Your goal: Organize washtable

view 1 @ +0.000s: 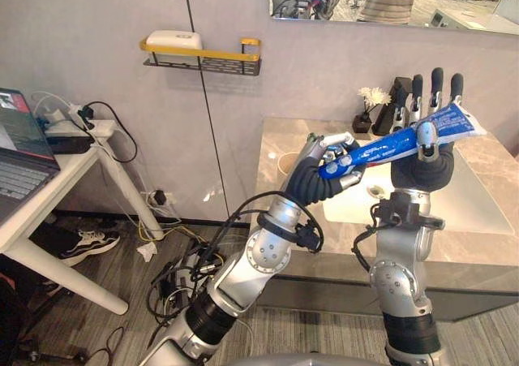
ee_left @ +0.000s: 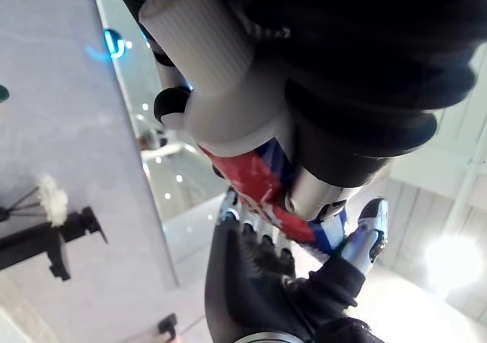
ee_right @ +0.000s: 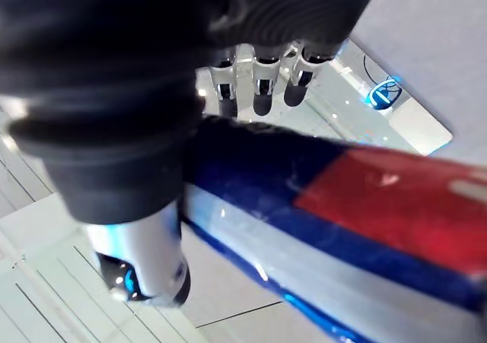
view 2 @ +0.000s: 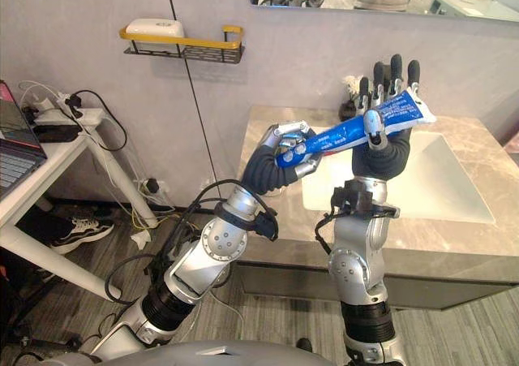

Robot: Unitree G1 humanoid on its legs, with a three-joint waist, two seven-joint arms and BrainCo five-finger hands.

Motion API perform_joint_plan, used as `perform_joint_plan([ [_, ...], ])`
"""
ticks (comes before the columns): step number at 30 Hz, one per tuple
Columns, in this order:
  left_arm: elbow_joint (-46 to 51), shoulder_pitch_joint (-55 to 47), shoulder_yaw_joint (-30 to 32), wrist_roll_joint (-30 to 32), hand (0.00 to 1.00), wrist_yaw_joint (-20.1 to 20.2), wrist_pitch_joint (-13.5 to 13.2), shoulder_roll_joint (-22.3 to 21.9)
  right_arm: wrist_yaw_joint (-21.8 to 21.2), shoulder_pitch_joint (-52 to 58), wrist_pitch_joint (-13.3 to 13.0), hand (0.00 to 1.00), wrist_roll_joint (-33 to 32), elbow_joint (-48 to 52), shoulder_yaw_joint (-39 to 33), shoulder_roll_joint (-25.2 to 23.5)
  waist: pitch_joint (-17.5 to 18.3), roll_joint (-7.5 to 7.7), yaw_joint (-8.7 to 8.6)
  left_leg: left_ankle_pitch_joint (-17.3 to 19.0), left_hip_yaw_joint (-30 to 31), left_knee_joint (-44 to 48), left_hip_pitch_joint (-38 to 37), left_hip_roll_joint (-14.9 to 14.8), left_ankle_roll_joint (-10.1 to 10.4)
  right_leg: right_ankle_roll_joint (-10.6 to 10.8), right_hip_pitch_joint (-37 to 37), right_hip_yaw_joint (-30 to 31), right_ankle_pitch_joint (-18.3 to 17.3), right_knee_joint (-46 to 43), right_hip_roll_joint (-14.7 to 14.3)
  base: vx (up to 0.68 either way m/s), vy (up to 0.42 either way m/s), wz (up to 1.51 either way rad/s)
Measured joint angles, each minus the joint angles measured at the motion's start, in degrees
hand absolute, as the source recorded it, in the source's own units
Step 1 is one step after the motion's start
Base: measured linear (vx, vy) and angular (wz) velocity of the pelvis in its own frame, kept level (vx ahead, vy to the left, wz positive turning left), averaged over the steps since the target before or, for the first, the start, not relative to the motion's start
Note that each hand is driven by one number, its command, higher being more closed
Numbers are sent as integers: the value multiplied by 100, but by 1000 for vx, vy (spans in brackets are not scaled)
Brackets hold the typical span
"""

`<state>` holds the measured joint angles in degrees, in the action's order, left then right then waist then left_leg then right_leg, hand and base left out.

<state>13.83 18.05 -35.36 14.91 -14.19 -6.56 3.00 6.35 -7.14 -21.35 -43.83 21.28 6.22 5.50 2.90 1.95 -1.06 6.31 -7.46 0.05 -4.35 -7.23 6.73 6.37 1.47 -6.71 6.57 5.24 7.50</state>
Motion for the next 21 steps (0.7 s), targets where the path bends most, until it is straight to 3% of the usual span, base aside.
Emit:
perform_joint_plan([
  [9, 85, 1, -2, -4, 100, -12, 3, -2, -73, -1, 202, 0, -35, -394, 164, -12, 22, 40, 7, 0, 4, 0, 8, 0, 0, 0, 5, -3, 0, 0, 0, 0, 0, 0],
  [21, 209, 18, -66, -129, 100, -60, -42, -42, -191, -25, 215, 0, -250, -623, 524, -212, 99, 152, 12, 0, 35, 10, 101, 3, -1, 0, 34, -30, 0, 0, 8, -2, 0, 1],
])
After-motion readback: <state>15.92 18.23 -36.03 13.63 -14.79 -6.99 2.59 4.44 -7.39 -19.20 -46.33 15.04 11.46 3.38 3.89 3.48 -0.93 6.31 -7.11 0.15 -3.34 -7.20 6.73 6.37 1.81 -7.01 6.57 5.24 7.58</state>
